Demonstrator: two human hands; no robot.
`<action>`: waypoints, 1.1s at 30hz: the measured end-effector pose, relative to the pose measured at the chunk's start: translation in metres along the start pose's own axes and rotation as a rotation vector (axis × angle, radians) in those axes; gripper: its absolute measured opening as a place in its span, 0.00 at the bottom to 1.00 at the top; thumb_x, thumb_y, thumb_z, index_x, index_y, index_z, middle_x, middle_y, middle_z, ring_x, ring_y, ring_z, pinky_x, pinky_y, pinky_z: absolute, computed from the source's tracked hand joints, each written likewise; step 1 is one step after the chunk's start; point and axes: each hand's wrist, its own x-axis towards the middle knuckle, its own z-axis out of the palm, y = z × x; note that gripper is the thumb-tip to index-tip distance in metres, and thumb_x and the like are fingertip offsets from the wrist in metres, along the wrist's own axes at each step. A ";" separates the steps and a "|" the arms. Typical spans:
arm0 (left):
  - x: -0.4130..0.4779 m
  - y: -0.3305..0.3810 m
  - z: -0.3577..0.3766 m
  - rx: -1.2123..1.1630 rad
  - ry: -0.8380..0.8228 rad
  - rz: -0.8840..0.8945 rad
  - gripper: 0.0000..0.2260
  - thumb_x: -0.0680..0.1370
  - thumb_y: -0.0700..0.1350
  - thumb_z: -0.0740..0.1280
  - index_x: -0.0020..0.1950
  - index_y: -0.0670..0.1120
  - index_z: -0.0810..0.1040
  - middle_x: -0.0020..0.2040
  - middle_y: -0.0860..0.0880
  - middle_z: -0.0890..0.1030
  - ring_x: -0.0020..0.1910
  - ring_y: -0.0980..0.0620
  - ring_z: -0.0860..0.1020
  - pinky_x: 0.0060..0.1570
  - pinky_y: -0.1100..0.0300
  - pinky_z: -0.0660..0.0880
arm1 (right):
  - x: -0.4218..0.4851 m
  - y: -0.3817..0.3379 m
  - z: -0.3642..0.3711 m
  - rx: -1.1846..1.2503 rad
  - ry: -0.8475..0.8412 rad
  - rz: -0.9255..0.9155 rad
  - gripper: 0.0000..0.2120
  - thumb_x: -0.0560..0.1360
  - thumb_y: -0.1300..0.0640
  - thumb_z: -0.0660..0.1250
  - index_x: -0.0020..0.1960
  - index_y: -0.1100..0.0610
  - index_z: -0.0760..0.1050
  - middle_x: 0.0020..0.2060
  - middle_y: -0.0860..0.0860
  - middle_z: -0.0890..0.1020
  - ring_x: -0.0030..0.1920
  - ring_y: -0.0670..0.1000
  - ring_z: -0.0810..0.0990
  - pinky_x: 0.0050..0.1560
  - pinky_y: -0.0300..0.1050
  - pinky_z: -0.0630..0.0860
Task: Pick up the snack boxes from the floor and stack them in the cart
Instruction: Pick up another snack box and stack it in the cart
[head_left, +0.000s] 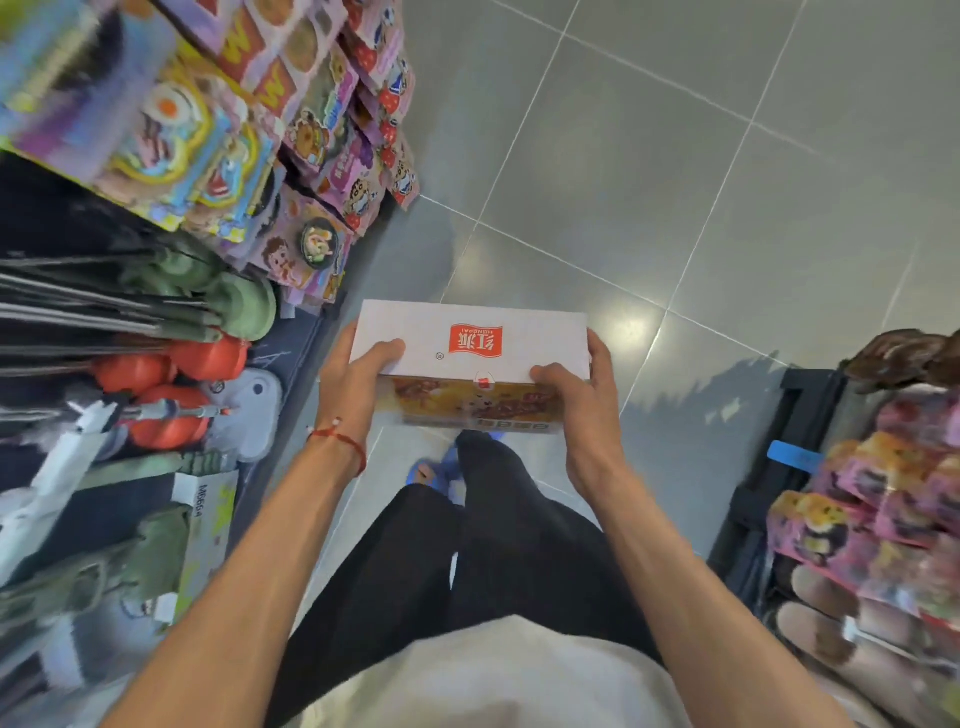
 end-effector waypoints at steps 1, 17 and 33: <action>-0.010 -0.003 -0.006 -0.018 -0.002 0.010 0.18 0.68 0.51 0.69 0.58 0.57 0.80 0.56 0.53 0.84 0.55 0.52 0.81 0.50 0.56 0.75 | -0.010 -0.002 0.000 -0.005 -0.014 -0.013 0.37 0.67 0.50 0.70 0.76 0.43 0.65 0.66 0.46 0.78 0.61 0.48 0.79 0.52 0.41 0.75; -0.179 -0.082 -0.122 -0.260 0.191 0.131 0.19 0.72 0.48 0.70 0.61 0.64 0.79 0.57 0.58 0.84 0.59 0.52 0.81 0.64 0.48 0.74 | -0.170 0.012 0.014 -0.200 -0.414 -0.221 0.27 0.76 0.59 0.75 0.71 0.46 0.71 0.60 0.47 0.84 0.59 0.47 0.83 0.51 0.37 0.80; -0.318 -0.160 -0.086 -0.673 0.819 0.063 0.17 0.72 0.47 0.70 0.54 0.69 0.80 0.54 0.60 0.85 0.57 0.52 0.81 0.58 0.52 0.74 | -0.192 0.004 0.023 -0.574 -1.072 -0.202 0.31 0.77 0.62 0.74 0.75 0.43 0.69 0.61 0.43 0.84 0.60 0.43 0.82 0.51 0.32 0.79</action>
